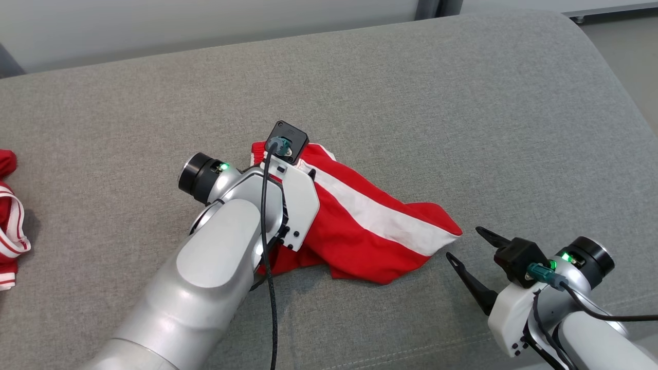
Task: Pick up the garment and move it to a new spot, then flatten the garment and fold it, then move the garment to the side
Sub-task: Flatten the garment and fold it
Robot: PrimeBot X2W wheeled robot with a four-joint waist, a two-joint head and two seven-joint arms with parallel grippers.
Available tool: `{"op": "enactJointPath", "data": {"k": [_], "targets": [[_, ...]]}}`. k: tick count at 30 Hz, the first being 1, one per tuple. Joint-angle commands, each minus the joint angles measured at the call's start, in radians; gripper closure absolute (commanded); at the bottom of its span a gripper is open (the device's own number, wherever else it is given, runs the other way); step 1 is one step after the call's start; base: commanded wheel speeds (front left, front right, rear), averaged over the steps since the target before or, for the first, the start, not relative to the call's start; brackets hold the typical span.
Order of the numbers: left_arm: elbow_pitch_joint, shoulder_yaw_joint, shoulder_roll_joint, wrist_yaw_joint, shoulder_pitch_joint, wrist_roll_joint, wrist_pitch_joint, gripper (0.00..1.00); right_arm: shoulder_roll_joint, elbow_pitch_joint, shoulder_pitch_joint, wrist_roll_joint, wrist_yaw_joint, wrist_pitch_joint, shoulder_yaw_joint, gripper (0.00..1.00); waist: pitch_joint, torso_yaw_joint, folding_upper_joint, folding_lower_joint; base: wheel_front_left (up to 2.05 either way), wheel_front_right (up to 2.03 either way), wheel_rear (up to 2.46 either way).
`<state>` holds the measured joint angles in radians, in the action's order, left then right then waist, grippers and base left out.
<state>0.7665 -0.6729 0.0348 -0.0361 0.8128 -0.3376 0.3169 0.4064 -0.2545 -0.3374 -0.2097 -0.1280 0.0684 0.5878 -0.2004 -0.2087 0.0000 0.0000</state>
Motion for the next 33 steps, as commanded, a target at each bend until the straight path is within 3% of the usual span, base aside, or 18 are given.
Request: {"op": "enactJointPath", "data": {"k": [1,9,16,25,33], "targets": [[-0.016,0.018,0.015,-0.001,0.054,-0.012,-0.003,1.0,0.007,0.016,0.016,0.005,-0.003,-0.015,-0.001,0.0,0.003,0.001,0.0,0.0,0.0,0.0,0.0],[-0.02,0.008,0.015,0.005,0.037,-0.046,0.003,1.0,0.0,0.009,0.024,-0.001,-0.003,-0.029,-0.011,0.0,0.022,0.025,0.0,0.0,0.0,0.0,0.0],[-0.051,0.043,0.037,-0.004,-0.002,-0.083,-0.061,1.0,-0.002,0.002,0.053,-0.033,-0.003,-0.047,-0.022,0.0,0.051,0.069,0.0,0.0,0.0,0.0,0.0],[-0.214,0.154,0.171,-0.062,-0.168,-0.16,-0.12,1.0,-0.044,-0.031,0.129,-0.152,-0.003,-0.105,-0.079,0.0,0.076,0.148,0.0,0.0,0.0,0.0,0.0],[-0.46,0.238,0.276,-0.087,-0.372,-0.24,-0.141,1.0,-0.12,-0.06,0.109,-0.357,-0.003,-0.147,-0.106,0.0,0.06,0.188,0.0,0.0,0.0,0.0,0.0]]}}
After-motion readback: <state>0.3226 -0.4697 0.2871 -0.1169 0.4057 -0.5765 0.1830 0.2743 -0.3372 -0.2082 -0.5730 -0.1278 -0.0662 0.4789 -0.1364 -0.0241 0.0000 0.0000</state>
